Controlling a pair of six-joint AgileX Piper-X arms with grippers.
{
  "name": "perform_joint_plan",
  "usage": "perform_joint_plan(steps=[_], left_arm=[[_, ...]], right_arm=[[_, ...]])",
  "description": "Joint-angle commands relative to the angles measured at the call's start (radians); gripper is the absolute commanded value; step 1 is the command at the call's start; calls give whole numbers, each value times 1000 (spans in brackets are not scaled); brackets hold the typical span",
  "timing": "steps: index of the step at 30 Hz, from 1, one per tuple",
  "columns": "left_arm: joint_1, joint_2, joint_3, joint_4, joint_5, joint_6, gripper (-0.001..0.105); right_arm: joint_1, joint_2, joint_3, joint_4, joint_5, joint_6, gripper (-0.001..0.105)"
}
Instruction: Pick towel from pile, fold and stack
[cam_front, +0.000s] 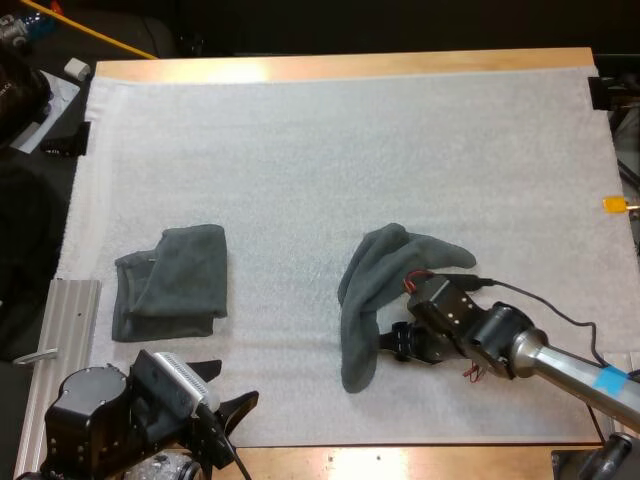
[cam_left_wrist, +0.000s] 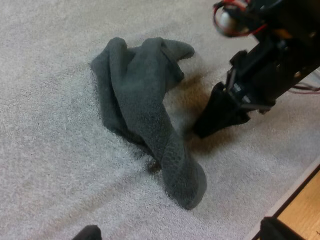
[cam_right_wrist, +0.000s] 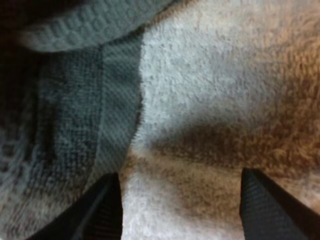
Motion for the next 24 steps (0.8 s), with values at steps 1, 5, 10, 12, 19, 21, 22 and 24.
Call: perform_joint_plan(steps=[1, 5, 10, 12, 19, 21, 22, 24], left_arm=[[0, -3, -6, 6, 13, -8, 61], [2, -4, -6, 10, 12, -7, 61], [-2, 1, -6, 14, 10, -8, 61], [-5, 5, -5, 16, 6, -6, 62], [-5, 1, -5, 32, 8, -9, 61], [-5, 1, -5, 32, 8, -8, 61], [-4, 0, -5, 32, 9, -8, 61], [-5, 2, -5, 34, 10, -9, 62]], right_arm=[[5, 44, 9, -30, -34, 31, 52], [10, 90, 6, -45, -46, 61, 52], [11, 117, 7, -98, -45, 98, 51], [11, 121, 5, -131, -47, 102, 51], [14, 183, -8, -249, -64, 154, 45], [14, 190, -17, -276, -76, 173, 42], [15, 195, -25, -284, -79, 178, 41], [14, 202, -43, -285, -89, 187, 40]])
